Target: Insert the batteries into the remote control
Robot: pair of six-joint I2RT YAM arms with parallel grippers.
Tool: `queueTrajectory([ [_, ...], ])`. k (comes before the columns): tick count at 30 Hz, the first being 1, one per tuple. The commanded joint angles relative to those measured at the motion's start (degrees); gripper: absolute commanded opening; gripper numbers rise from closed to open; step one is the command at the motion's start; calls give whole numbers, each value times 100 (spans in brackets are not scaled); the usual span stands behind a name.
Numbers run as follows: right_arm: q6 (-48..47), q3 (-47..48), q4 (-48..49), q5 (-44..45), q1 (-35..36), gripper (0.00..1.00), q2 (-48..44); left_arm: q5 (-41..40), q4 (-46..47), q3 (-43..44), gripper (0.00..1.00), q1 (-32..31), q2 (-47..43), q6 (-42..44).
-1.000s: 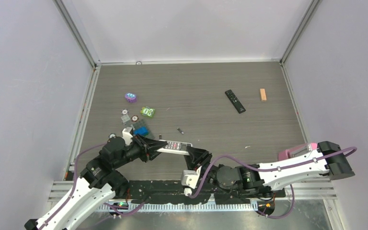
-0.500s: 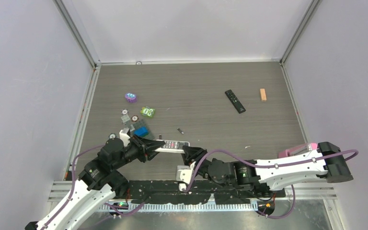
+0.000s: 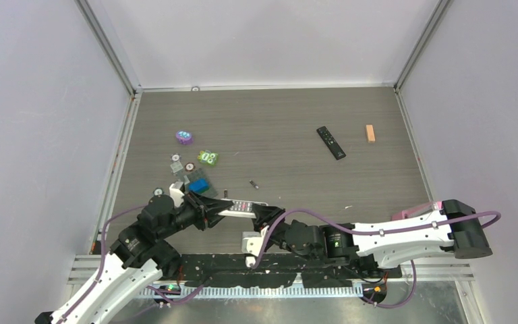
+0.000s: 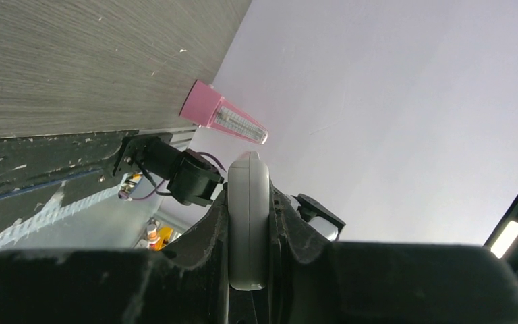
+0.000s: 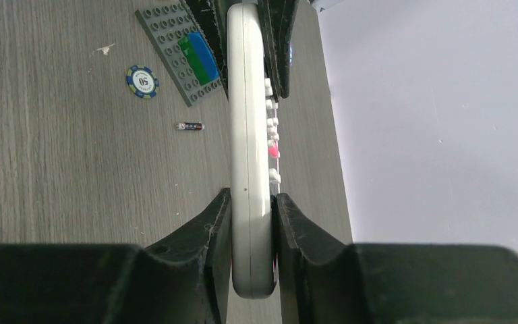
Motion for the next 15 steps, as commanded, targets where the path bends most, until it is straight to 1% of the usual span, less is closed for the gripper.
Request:
queueTrajectory([
  [1,152,323,125,125,-127,12,-28,192,148,265,2,-40,-78,184],
  [2,170,346,107,129,-132,7,-28,149,151,262,12,-40,-90,251],
  [4,288,485,-43,95,-145,6,-58,11,121,284,46,-36,-161,492],
  [5,454,528,-241,-1,-152,5,-84,-95,53,307,60,-40,-210,656],
  [6,554,599,-345,-74,-178,5,-157,-234,-10,328,70,-37,-275,826],
  [7,756,625,-550,-254,-191,5,-213,-433,-38,346,77,-36,-352,1091],
  [8,867,674,-657,-350,-229,5,-340,-657,-91,372,82,-35,-440,1355],
  [10,1427,758,-1095,-839,-347,5,-559,-1060,-308,424,89,-27,-633,1800],
  [11,1611,783,-1460,-981,-442,6,-712,-1257,-279,426,91,-27,-751,2053],
  [12,1752,826,-1622,-1250,-486,6,-789,-1390,-115,415,91,-27,-789,2438],
  [13,2068,852,-1893,-1371,-534,6,-939,-1463,-36,454,91,-27,-819,2840],
  [14,2226,887,-2041,-1664,-640,6,-1008,-1463,-1,537,92,-27,-794,3163],
  [15,2593,913,-2294,-1828,-699,5,-1137,-1389,124,641,92,-27,-735,3694],
])
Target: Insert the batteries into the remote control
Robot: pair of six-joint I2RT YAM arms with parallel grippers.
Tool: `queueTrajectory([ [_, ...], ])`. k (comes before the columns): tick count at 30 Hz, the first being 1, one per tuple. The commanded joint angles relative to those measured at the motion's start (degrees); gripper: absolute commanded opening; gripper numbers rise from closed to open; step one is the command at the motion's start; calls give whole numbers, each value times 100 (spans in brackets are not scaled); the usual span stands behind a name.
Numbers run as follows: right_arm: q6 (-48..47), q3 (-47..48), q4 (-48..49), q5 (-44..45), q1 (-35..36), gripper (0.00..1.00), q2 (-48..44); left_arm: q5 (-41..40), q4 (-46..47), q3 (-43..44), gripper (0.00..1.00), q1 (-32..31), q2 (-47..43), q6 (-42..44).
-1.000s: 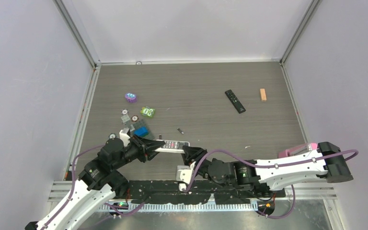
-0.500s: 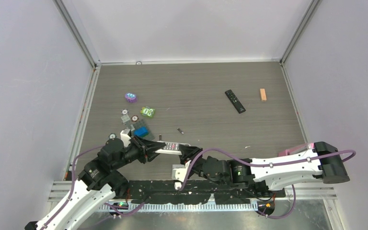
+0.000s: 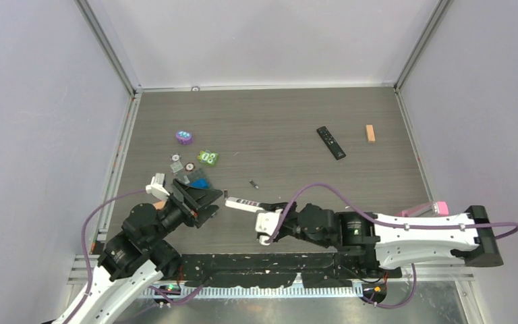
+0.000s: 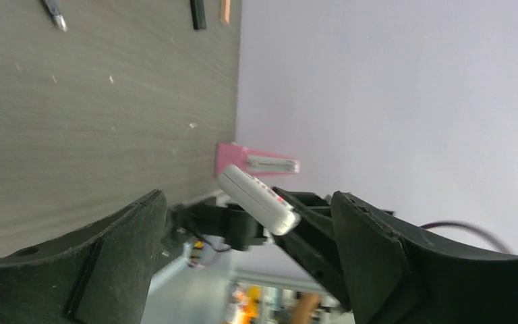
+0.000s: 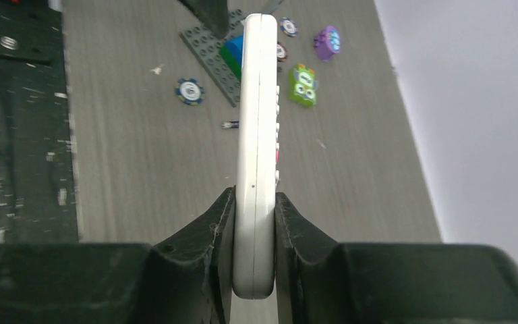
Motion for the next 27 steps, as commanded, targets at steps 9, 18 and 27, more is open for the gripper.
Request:
queueTrajectory([
  [9,3305,832,-1988,-3585,-1368,5,-462,1595,-261,2335,95,-15,1282,6420],
  [18,3596,1812,-2693,-5500,-1580,5,472,4063,-699,2895,89,-28,2447,7881],
  [27,4033,2330,-2454,-6544,-1722,5,945,4593,138,1939,81,-36,2137,7552],
])
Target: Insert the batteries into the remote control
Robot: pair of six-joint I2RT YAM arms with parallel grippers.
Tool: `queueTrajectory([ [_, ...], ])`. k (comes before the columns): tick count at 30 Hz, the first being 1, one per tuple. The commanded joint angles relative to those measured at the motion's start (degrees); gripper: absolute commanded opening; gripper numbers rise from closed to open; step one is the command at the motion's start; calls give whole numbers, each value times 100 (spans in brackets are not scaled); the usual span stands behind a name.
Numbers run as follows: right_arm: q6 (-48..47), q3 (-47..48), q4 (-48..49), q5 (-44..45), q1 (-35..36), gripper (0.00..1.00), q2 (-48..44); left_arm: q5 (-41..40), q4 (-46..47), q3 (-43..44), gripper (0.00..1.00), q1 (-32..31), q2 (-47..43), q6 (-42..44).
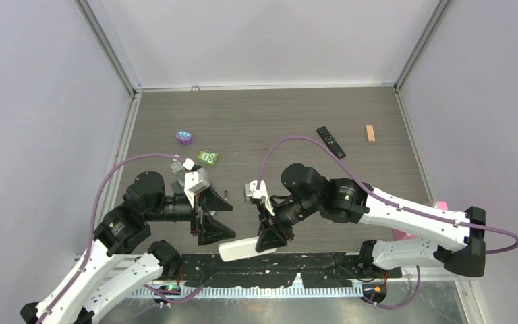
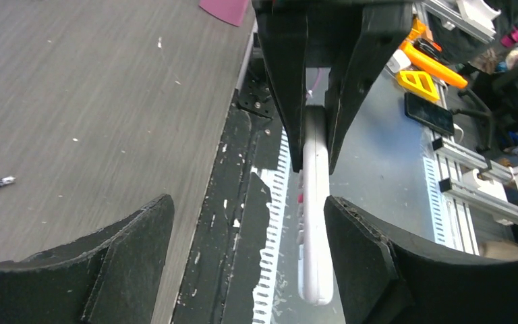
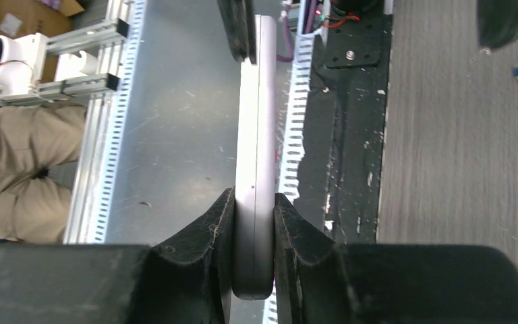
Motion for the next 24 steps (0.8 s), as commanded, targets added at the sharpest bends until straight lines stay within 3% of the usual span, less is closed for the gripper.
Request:
queueTrajectory([
  [1,280,483,227,-684,-84,5,134,618,546,-267,81,-27,-202,35],
  [10,253,957,57,-932,-391,5,620,1356,379,-308,74,-30,149,158],
  [13,245,1067,-13,-966,-502,5,744,1373,143,-281,67,-43,293,262],
  [19,368,1189,-10,-1010,-648,5,779,1166,-303,-61,47,-56,693,347],
  [24,572,1101,263,-890,-662,7,634,1186,-434,106,13,-58,904,361],
])
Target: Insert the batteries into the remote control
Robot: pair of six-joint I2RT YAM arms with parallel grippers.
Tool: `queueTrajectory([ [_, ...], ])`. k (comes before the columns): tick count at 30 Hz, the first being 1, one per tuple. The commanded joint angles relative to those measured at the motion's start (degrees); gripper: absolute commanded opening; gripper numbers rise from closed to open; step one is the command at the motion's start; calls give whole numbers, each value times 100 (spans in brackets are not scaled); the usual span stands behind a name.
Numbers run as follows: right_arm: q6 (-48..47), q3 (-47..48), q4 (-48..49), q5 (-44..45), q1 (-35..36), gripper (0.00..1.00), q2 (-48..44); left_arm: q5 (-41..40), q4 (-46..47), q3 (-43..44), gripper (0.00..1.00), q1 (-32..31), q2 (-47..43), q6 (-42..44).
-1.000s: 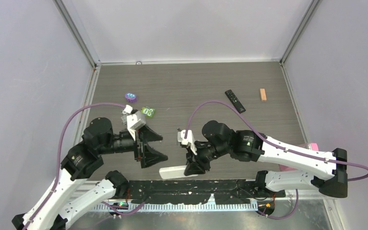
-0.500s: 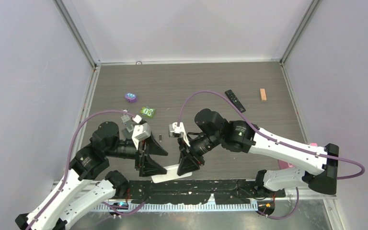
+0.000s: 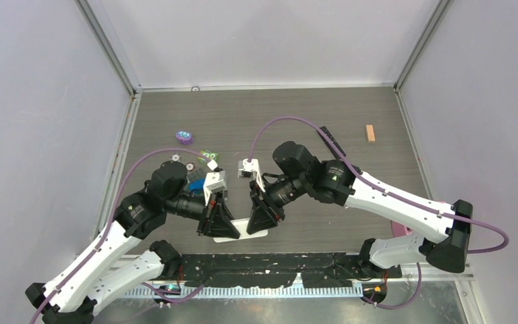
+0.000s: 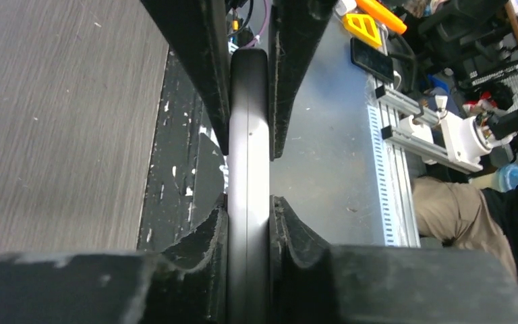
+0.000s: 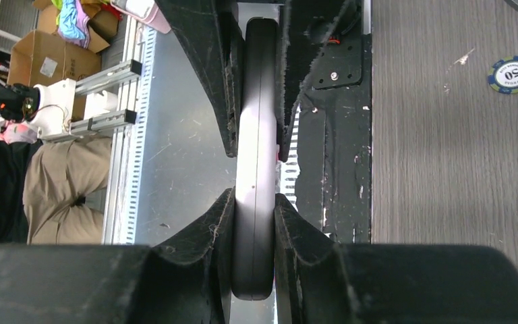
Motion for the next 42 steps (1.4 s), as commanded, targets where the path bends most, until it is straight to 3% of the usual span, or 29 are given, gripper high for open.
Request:
queueTrajectory([
  [1,285,197,491,-35,6,12,-219,-45,-174,301,5,-14,111,107],
  [2,418,111,641,100,-7,29,-327,-88,-142,309,0,-16,96,60],
  [3,541,32,763,436,-21,37,-405,-107,-105,325,0,-11,89,19],
  [4,805,-148,1081,577,-57,53,-578,-126,-75,337,0,-10,57,-28],
  [6,1310,-489,1541,1156,-115,68,-903,-275,96,331,0,-9,-64,-209],
  [9,2212,-1271,2189,2501,-122,75,-1469,-569,732,220,0,-10,-346,-845],
  [15,3703,-3333,4999,4069,-42,88,-3126,-1978,2594,-459,0,-11,-1163,-2867],
  [19,3870,-3606,5693,4973,187,87,-3240,-2686,3777,-992,0,-10,-1456,-4065],
  [24,3867,-3453,6263,5161,311,85,-2845,-3277,4025,-1208,0,-10,-1487,-4885],
  [31,4386,-3554,7174,5656,477,82,-2140,-3597,4262,-1411,0,-16,-1541,-5231],
  [35,4530,-3643,7772,5658,486,71,-1810,-3753,4391,-1594,0,-11,-1648,-5338],
  [41,4676,-3594,8596,5367,493,47,-1269,-3700,4359,-1539,0,-17,-1613,-5344],
  [42,4705,-3572,8642,5337,486,38,-1178,-3707,4337,-1522,0,-10,-1608,-5349],
])
